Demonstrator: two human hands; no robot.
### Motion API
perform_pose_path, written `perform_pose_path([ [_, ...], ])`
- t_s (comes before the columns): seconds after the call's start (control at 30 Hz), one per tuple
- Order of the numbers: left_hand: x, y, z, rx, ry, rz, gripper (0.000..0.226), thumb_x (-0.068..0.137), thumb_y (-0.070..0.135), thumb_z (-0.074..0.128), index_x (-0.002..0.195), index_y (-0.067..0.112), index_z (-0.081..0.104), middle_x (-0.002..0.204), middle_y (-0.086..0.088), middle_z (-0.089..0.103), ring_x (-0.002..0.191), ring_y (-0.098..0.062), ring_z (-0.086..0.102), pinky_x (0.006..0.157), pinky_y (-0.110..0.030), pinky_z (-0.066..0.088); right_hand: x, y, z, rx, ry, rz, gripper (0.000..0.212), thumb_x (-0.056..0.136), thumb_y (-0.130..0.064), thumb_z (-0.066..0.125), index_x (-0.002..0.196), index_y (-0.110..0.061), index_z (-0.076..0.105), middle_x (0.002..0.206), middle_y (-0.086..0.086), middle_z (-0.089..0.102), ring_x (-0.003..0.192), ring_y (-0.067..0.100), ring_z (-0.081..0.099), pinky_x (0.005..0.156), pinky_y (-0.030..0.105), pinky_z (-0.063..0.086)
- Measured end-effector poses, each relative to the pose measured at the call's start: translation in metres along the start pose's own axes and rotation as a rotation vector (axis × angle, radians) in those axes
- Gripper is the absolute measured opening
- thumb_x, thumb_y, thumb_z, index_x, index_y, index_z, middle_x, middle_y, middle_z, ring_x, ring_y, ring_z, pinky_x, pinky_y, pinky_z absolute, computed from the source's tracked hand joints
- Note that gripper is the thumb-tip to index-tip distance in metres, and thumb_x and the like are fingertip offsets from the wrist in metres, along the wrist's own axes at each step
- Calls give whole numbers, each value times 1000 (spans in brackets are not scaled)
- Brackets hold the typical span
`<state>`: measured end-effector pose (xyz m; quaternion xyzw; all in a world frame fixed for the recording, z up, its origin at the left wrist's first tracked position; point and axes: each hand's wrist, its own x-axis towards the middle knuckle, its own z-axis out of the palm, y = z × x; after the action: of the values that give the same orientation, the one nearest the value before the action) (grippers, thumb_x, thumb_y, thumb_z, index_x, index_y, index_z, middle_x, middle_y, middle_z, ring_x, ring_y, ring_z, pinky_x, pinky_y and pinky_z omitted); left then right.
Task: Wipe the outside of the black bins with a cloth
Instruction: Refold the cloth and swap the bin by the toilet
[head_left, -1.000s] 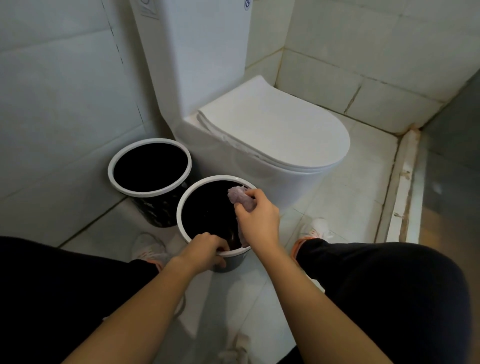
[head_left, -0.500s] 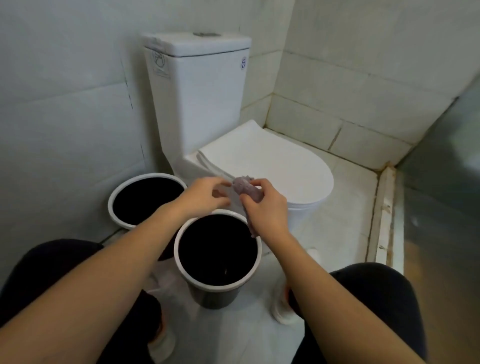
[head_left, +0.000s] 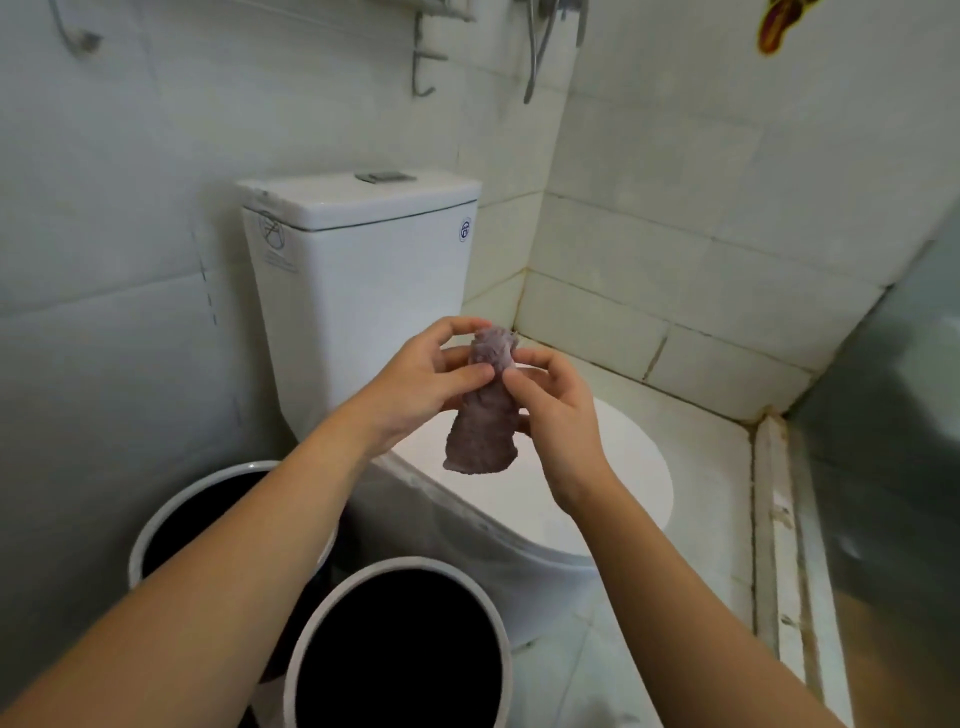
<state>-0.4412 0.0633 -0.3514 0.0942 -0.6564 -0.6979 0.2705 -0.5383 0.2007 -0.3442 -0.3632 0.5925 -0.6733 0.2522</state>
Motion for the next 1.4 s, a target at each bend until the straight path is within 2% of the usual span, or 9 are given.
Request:
perform_pose_path([
  [0.1,18,-7,-1,22,23,12,42,82,7,70,119,27,62,105,2,73,99,-17,69,80,-36,57,19,6,-9,29,1,47,27,93,-10,63,119,-15,59,88,-1,73,87,19,70,80,37,53],
  [0.23,32,-11,-7,68,43,-1,37,80,8,73,114,21,68,112,-9,72,106,-25,68,87,-39,57,39,6,-18,37,-81,59,32,90,0,60,120,-10,65,107,18,70,100,32,68,81,36,55],
  [0.4,45,-9,-12,165,77,-7,15,85,2,73,92,15,67,89,-6,70,87,-18,66,87,-42,54,58,8,-28,104,-60,56,21,78,1,71,94,-6,59,90,11,69,83,24,66,67,33,51],
  [0.53,50,-6,-12,268,117,25,17,82,5,77,86,15,64,82,0,68,79,-12,63,76,-29,51,67,6,-38,83,-76,54,21,80,-8,75,77,-16,56,79,6,66,74,21,61,65,36,47],
  [0.67,53,-1,-13,267,207,74,26,81,5,79,93,23,65,83,-2,75,77,-16,70,70,-28,58,73,9,-41,12,84,14,23,89,-8,69,79,-18,50,78,12,68,72,24,61,64,42,51],
  [0.87,53,-4,-9,162,375,27,23,85,9,75,98,23,62,88,-14,73,75,-22,71,65,-34,57,70,15,-34,-83,137,-69,33,94,-4,58,71,-27,54,77,5,64,63,16,52,52,26,40],
  [1.0,46,1,-15,280,359,23,18,88,15,73,97,26,61,88,-18,72,76,-25,71,65,-37,57,64,12,-35,-92,77,-81,32,89,4,62,90,-26,74,92,-4,73,74,10,68,65,26,55],
  [1.17,38,3,-13,321,369,36,28,84,12,78,96,27,57,78,-13,74,65,-21,69,59,-37,56,61,15,-30,-177,237,-73,33,87,3,62,92,-26,76,91,-11,73,77,2,69,73,21,57],
  [1.4,30,8,-12,299,354,52,33,86,3,72,96,30,55,79,-7,75,69,-27,70,63,-47,57,57,14,-31,-228,211,-83,38,83,4,63,103,-26,75,99,-16,71,80,-1,68,72,17,55],
])
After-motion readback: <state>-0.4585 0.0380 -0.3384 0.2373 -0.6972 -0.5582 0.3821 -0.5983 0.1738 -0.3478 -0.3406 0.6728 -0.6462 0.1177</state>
